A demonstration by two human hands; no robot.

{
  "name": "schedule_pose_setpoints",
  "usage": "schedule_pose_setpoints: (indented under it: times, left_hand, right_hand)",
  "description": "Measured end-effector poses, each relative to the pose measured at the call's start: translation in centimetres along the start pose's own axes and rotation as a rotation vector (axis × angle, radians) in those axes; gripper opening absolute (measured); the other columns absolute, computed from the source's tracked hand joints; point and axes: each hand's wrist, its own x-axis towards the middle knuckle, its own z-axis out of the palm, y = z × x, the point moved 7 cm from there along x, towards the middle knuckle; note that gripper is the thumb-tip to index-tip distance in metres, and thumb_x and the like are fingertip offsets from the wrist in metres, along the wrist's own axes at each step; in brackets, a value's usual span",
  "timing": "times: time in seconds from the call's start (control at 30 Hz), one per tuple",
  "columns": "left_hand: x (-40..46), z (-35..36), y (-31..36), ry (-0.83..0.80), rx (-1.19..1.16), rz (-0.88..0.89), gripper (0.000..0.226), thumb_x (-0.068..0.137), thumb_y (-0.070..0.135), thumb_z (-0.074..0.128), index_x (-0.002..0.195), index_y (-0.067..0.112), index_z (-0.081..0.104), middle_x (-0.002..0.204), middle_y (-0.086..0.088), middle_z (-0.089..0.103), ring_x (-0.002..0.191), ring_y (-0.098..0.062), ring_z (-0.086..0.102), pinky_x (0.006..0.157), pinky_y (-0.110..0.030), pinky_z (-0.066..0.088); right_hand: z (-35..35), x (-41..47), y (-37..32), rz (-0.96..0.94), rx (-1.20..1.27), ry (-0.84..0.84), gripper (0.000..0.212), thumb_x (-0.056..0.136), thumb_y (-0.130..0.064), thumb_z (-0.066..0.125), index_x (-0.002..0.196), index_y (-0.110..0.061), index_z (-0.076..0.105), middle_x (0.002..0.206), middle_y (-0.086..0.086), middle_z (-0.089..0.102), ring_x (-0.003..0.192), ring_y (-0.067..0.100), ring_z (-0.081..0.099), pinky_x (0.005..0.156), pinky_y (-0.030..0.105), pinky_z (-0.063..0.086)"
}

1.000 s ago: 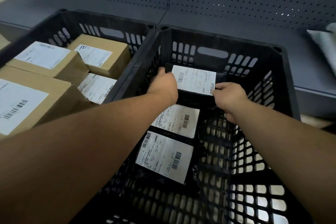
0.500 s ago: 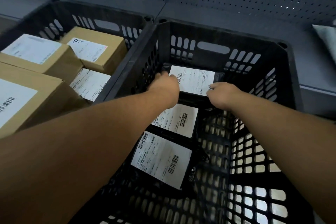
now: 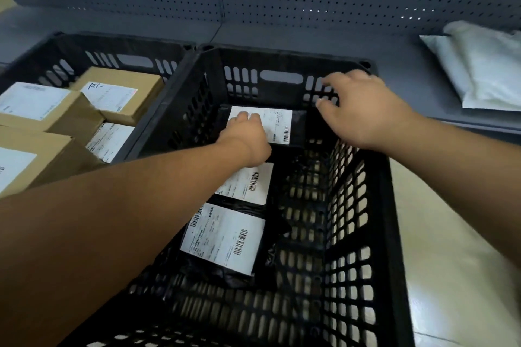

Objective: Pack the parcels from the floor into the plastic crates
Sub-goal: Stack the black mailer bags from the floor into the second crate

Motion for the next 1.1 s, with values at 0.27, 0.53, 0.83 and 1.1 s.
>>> schedule_pose_setpoints:
  times: [0.27, 0.53, 0.83, 1.1]
  left_hand:
    - [-3.4, -2.3, 8.2, 0.219, -0.261, 0.163, 0.061, 0.097, 0.032, 0.05, 0.155, 0.022, 0.032, 0.156, -0.007, 0.034, 0.14, -0.031, 0.037, 0.112, -0.045, 0.039]
    - [-10.0, -2.5, 18.9, 0.359, -0.375, 0.479, 0.06, 0.093, 0.028, 0.047, 0.152, 0.028, 0.039, 0.153, 0.003, 0.041, 0.14, -0.02, 0.036, 0.117, -0.041, 0.032]
    - [-13.6, 1.5, 27.5, 0.173, -0.052, 0.573, 0.067, 0.087, 0.036, 0.057, 0.151, 0.033, 0.036, 0.149, 0.006, 0.036, 0.139, -0.02, 0.03, 0.113, -0.039, 0.028]
    - [-16.7, 7.5, 33.6, -0.037, 0.01, 0.607, 0.069, 0.087, 0.037, 0.058, 0.151, 0.033, 0.033, 0.15, 0.001, 0.035, 0.139, -0.026, 0.033, 0.114, -0.041, 0.034]
  right_hand:
    - [-3.7, -7.7, 7.3, 0.002, -0.044, 0.155, 0.053, 0.099, -0.046, 0.044, 0.147, -0.023, 0.043, 0.144, 0.011, 0.045, 0.131, 0.036, 0.04, 0.109, 0.049, 0.039]
    - [-4.1, -15.2, 14.6, 0.089, -0.085, 0.129, 0.057, 0.098, -0.051, 0.043, 0.149, -0.027, 0.039, 0.145, 0.004, 0.044, 0.129, 0.032, 0.043, 0.106, 0.046, 0.038]
    - [-4.7, -22.3, 25.8, 0.283, -0.205, -0.001, 0.06, 0.097, -0.055, 0.041, 0.151, -0.029, 0.034, 0.147, 0.002, 0.042, 0.13, 0.031, 0.044, 0.107, 0.044, 0.04]
    - [-3.9, -28.5, 34.3, 0.515, -0.152, -0.086, 0.061, 0.097, -0.056, 0.044, 0.151, -0.028, 0.034, 0.148, 0.007, 0.042, 0.132, 0.036, 0.041, 0.108, 0.048, 0.04]
